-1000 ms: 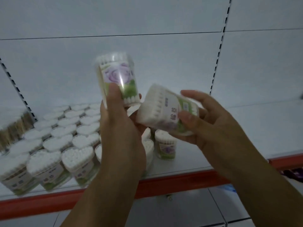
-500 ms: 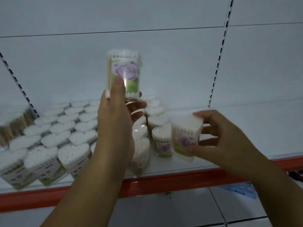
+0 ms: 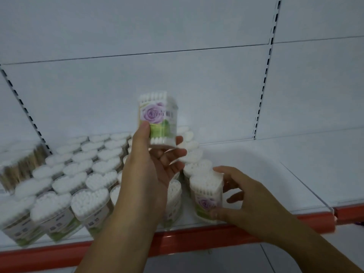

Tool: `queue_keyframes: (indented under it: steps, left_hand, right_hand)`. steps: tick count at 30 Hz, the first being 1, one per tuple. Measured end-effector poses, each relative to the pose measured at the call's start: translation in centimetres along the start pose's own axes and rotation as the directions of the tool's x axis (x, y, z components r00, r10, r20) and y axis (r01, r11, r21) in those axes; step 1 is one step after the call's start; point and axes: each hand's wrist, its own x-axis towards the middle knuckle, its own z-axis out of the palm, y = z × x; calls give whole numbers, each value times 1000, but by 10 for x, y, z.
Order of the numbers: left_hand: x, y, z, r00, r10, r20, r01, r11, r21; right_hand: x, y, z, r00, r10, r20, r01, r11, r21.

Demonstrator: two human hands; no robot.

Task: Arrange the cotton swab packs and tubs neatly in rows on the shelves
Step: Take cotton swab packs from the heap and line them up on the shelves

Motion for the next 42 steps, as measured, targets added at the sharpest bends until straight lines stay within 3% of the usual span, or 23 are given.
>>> queue_keyframes:
  steps: [12,19,21,23,26,30,34,37,39,42]
  left_hand:
    - [-10,-12,27,997,-4,80,6,1000,-26]
    - [-17,-20,34,994,3,107,4,998,-66]
    - [-17,-24,38,994,-9,108,16,998,-59]
    - [-16,-30,45,993,-25,113,32,998,-57]
    - [-18,-45,62,988,-69,136,77,996,-51]
    - [-27,-74,92,981,-138,138,137,990,16]
    - [-22,-107,115,976,-207,69,208,978,-19]
    - [-13,-125,121,972,-215,-96,215,977,-4]
    - [-7,-129,119,971,-182,-156,189,982,28]
    - [-2,-125,117,969,-156,-189,163,987,18]
  right_hand:
    - [8,13,9,998,-55,19,55,998,-3]
    - [6,14,9,996,-61,67,69,990,-121]
    - [8,8,-10,998,-61,-27,60,998,-34]
    - [17,0,-40,982,-67,-174,101,975,198]
    - [35,-15,-79,980,-118,-158,175,888,426]
    - [38,-22,-110,984,-173,-41,174,883,435]
    - [50,9,-131,989,-87,-118,130,890,437]
    - [91,43,-124,976,1,-218,60,959,275]
    - [121,61,-101,984,-30,-175,43,996,74]
    - [159,82,-56,986,-139,-97,112,965,-237]
